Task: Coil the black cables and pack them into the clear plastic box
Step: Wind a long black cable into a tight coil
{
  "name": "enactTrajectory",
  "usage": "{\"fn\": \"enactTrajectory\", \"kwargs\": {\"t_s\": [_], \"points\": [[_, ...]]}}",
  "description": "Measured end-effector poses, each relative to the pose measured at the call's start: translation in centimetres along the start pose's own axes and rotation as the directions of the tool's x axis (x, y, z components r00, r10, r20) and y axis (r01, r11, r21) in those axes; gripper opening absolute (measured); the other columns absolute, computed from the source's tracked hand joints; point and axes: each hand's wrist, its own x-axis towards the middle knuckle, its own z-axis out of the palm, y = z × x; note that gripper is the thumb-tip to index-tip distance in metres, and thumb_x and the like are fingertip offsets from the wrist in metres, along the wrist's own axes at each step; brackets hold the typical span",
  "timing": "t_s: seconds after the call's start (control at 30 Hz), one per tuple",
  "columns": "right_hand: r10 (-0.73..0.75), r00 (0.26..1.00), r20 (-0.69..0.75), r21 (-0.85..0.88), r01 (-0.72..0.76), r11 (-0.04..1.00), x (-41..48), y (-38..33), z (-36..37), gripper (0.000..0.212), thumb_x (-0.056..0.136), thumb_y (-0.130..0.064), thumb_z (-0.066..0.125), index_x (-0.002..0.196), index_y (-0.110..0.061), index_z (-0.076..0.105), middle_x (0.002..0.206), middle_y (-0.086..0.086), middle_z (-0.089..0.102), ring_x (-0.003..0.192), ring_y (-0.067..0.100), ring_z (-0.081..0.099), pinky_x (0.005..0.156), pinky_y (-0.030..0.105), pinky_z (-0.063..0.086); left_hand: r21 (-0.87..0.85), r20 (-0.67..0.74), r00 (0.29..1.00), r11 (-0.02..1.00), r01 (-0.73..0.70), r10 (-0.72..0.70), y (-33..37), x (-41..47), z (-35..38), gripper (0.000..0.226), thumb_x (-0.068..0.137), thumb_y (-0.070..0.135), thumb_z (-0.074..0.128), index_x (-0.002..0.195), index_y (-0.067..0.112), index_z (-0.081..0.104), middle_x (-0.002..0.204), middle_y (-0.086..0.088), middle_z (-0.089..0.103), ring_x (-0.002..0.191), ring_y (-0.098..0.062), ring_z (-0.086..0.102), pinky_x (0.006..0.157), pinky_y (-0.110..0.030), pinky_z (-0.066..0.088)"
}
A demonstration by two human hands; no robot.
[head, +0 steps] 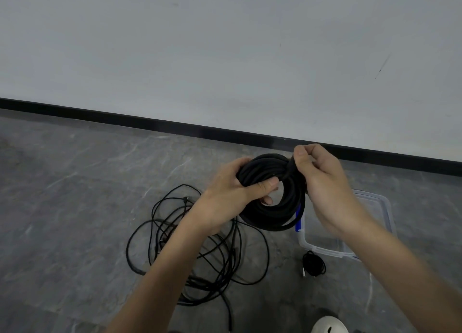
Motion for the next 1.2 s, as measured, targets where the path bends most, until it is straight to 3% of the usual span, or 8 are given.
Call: {"fn": "enactTrajectory", "kwargs": {"t_s": [0.1, 0.23, 0.4, 0.5, 0.73, 0.93, 1.1, 1.2], "points": [[-0.006, 0.996, 0.088, 0.041, 0.003, 0.999, -0.3, -0.6, -0.3, 0.03, 0.091, -0.044, 0.051, 0.094, -0.015, 0.058, 0.065, -0.008, 0.062, 0.067, 0.007, 0.059, 0.077, 0.032, 0.047, -0.096, 0.022, 1.0, 0.995, 0.013, -0.011, 0.1, 0.0, -0.1, 0.03, 0.086, 0.013, 0.068, 0.114, 0.004, 0.061, 0.08, -0.002, 0.071, 0.069, -0.016, 0.066, 0.07, -0.024, 0.053], [-0.035, 0.982, 0.183, 0.044, 0.027, 0.999, -0.7, -1.0, -0.4, 0.051, 0.078, -0.055, 0.053, 0.107, -0.013, 0.059, 0.082, -0.005, 0.07, 0.086, 0.012, 0.067, 0.092, 0.039, 0.049, -0.06, 0.011, 1.0, 0.998, -0.006, 0.007, 0.0, 0.0, 0.0, 0.032, 0.086, 0.015, 0.069, 0.114, 0.003, 0.061, 0.08, -0.002, 0.07, 0.065, -0.014, 0.065, 0.068, -0.023, 0.052], [0.004, 0.968, 0.252, 0.053, -0.018, 0.998, -0.8, -0.8, -0.5, 0.05, 0.086, -0.061, 0.052, 0.111, -0.02, 0.061, 0.097, -0.004, 0.071, 0.099, 0.011, 0.066, 0.098, 0.041, 0.045, -0.029, 0.012, 1.0, 1.0, -0.01, 0.01, 0.1, 0.0, -0.1, 0.035, 0.082, 0.016, 0.072, 0.113, 0.005, 0.06, 0.078, -0.005, 0.068, 0.063, -0.013, 0.063, 0.07, -0.023, 0.051], [0.013, 0.955, 0.296, 0.045, -0.028, 0.999, -0.7, -0.6, -0.5, 0.047, 0.08, -0.059, 0.056, 0.11, -0.023, 0.064, 0.103, -0.003, 0.07, 0.105, 0.013, 0.065, 0.103, 0.044, 0.043, -0.005, 0.0, 1.0, 1.0, -0.001, 0.001, 0.1, 0.0, -0.1, 0.034, 0.081, 0.016, 0.074, 0.112, 0.008, 0.062, 0.073, -0.006, 0.067, 0.063, -0.013, 0.064, 0.07, -0.022, 0.051], [0.006, 0.938, 0.348, 0.056, -0.027, 0.998, -0.3, -0.6, -1.2, 0.045, 0.068, -0.057, 0.065, 0.107, -0.032, 0.066, 0.105, 0.004, 0.071, 0.104, 0.023, 0.065, 0.097, 0.04, 0.049, 0.056, -0.017, 1.0, 0.998, 0.002, -0.001, 0.3, 0.1, -0.3, 0.024, 0.082, 0.02, 0.073, 0.102, 0.008, 0.068, 0.067, 0.003, 0.068, 0.067, -0.012, 0.065, 0.069, -0.017, 0.049], [0.005, 0.897, 0.442, 0.074, -0.042, 0.996, 0.1, -0.2, -2.2, 0.075, 0.058, -0.06, 0.08, 0.12, -0.022, 0.059, 0.113, 0.007, 0.07, 0.108, 0.023, 0.065, 0.093, 0.033, 0.052, 0.092, -0.024, 1.0, 0.996, -0.014, 0.017, 0.5, 0.0, -0.2, 0.032, 0.079, 0.022, 0.076, 0.105, 0.007, 0.066, 0.066, 0.005, 0.067, 0.067, -0.01, 0.065, 0.065, -0.014, 0.049], [0.019, 0.865, 0.501, 0.134, -0.099, 0.986, 0.4, -0.5, -3.4, 0.085, 0.063, -0.06, 0.077, 0.132, -0.018, 0.05, 0.121, 0.011, 0.065, 0.114, 0.025, 0.062, 0.097, 0.034, 0.05, 0.145, -0.053, 0.995, 0.987, -0.076, 0.084, 0.5, 0.1, 0.0, 0.03, 0.079, 0.018, 0.077, 0.105, 0.013, 0.063, 0.077, 0.007, 0.068, 0.073, -0.005, 0.066, 0.07, -0.018, 0.05], [0.186, 0.907, 0.378, 0.097, -0.238, 0.966, 0.6, -0.9, -3.7, 0.065, 0.077, -0.063, 0.059, 0.123, -0.017, 0.059, 0.114, 0.005, 0.068, 0.107, 0.022, 0.064, 0.091, 0.034, 0.052, 0.234, -0.117, 0.979, 0.963, -0.135, 0.166, 0.5, 0.3, 0.3, 0.029, 0.078, 0.019, 0.078, 0.101, 0.023, 0.061, 0.087, 0.009, 0.069, 0.081, -0.002, 0.067, 0.073, -0.017, 0.052]]}}
